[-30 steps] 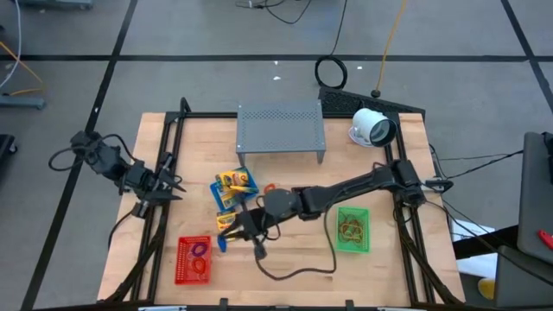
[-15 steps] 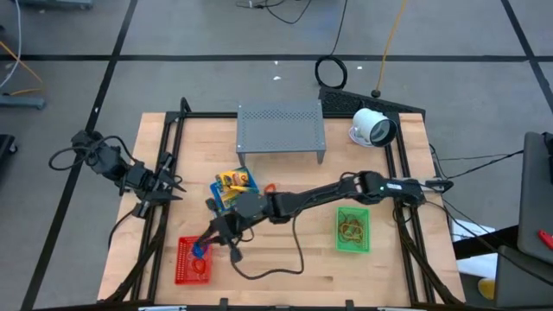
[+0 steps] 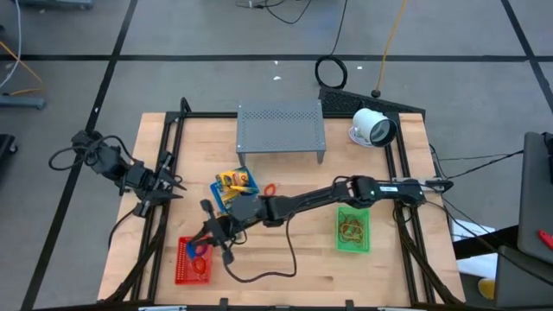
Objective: Pick & Place Office Desk Supplies
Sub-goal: Put the blue spiral keychain into the red bin
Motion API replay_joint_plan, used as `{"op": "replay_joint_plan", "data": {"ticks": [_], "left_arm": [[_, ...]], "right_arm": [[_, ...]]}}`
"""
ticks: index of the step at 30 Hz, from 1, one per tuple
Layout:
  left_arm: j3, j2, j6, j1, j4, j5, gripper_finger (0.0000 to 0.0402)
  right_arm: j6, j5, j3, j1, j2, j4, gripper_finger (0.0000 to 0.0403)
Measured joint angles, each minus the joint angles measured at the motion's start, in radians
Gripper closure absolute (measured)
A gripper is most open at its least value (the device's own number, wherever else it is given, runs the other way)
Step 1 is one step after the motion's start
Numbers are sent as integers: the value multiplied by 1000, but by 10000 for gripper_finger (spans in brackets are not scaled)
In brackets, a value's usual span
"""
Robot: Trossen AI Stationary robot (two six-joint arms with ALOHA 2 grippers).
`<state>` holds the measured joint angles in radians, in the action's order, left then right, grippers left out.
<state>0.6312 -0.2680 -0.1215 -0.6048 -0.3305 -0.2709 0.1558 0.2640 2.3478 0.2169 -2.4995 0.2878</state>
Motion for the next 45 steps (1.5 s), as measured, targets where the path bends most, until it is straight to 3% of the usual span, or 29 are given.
{"op": "replay_joint_plan", "data": {"ticks": [9, 20, 35, 45], "left_arm": [[0, 0, 2, 0, 0, -1, 300], [0, 0, 2, 0, -1, -1, 300], [0, 0, -3, 0, -1, -1, 300], [0, 0, -5, 0, -1, -1, 300]], "right_arm": [[17, -55, -2, 2, -45, -46, 403], [48, -138, -39, -3, -77, 14, 403], [73, -160, -190, -15, -80, 242, 403], [67, -159, -197, -17, -80, 262, 403]]}}
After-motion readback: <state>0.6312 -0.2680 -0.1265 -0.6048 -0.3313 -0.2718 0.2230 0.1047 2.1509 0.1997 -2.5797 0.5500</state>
